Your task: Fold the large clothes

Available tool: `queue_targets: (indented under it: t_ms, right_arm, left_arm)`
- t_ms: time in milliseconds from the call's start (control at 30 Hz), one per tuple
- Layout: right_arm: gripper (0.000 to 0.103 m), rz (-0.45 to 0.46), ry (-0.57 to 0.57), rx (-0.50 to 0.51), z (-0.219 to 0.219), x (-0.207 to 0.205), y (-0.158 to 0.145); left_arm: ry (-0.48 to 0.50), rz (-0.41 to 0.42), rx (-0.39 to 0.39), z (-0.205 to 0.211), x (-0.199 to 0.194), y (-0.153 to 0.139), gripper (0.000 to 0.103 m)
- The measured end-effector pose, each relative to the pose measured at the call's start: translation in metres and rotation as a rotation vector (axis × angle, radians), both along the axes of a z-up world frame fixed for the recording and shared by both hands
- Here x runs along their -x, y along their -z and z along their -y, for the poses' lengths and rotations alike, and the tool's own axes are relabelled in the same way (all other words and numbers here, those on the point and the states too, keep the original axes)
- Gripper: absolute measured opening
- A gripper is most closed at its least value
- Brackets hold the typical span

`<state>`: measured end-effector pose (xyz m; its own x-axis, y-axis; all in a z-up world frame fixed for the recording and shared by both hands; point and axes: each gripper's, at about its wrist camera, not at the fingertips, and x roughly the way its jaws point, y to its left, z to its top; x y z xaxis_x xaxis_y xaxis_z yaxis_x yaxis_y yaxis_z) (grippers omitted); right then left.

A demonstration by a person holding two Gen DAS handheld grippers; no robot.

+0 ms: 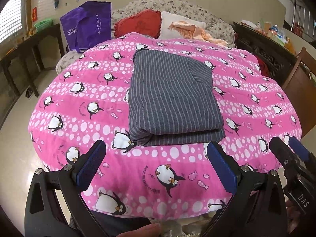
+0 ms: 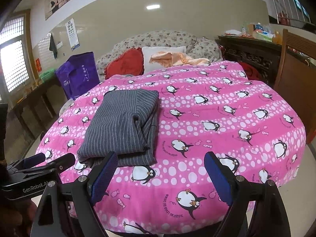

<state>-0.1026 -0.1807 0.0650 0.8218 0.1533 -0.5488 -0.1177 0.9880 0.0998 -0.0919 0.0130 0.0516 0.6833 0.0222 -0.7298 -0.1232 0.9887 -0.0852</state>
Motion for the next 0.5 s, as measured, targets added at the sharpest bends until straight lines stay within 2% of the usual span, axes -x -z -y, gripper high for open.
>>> queue_targets:
  t_ms: [333, 500]
  right_arm:
    - [0.087, -0.012, -0.009, 0.0, -0.0012, -0.0006, 0.0039]
    - [0.087, -0.014, -0.012, 0.003, -0.0016, -0.001, 0.0048]
  left_arm:
    - [0.011, 0.004, 0.015, 0.0022, 0.0014, 0.0026, 0.102]
    - [0.008, 0.024, -0.002, 0.0032, 0.0044, 0.0019, 0.102]
